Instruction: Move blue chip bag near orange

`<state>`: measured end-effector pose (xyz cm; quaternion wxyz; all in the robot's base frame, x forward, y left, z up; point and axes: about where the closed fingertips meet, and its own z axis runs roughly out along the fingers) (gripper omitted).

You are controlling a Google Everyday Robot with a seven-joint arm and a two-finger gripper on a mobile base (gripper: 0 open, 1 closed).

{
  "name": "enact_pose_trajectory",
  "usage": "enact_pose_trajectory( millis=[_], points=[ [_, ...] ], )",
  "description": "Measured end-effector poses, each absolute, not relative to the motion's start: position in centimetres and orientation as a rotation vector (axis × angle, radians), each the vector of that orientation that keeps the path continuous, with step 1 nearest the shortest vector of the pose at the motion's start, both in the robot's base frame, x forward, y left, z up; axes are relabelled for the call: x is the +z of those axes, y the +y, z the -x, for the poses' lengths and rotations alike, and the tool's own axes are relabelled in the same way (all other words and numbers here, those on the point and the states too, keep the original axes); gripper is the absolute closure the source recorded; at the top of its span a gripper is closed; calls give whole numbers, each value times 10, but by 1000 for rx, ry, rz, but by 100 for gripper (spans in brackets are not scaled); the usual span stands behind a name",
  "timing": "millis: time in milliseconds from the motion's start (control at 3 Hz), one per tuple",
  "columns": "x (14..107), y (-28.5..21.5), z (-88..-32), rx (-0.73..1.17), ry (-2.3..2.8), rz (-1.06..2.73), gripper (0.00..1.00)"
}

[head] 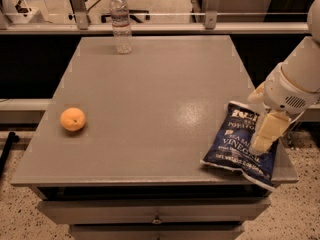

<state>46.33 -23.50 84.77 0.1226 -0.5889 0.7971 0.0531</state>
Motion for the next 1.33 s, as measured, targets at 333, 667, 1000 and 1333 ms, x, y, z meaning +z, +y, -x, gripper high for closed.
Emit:
enact_pose_trajectory(
  millis=[333,667,1000,1333],
  points=[
    [840,-233,-463,196,2334,1723,42],
    [840,-232,-464,215,2336,1712,65],
    [843,-232,-464,215,2336,1711,88],
    [845,-232,-464,216,2336,1712,100]
  ],
)
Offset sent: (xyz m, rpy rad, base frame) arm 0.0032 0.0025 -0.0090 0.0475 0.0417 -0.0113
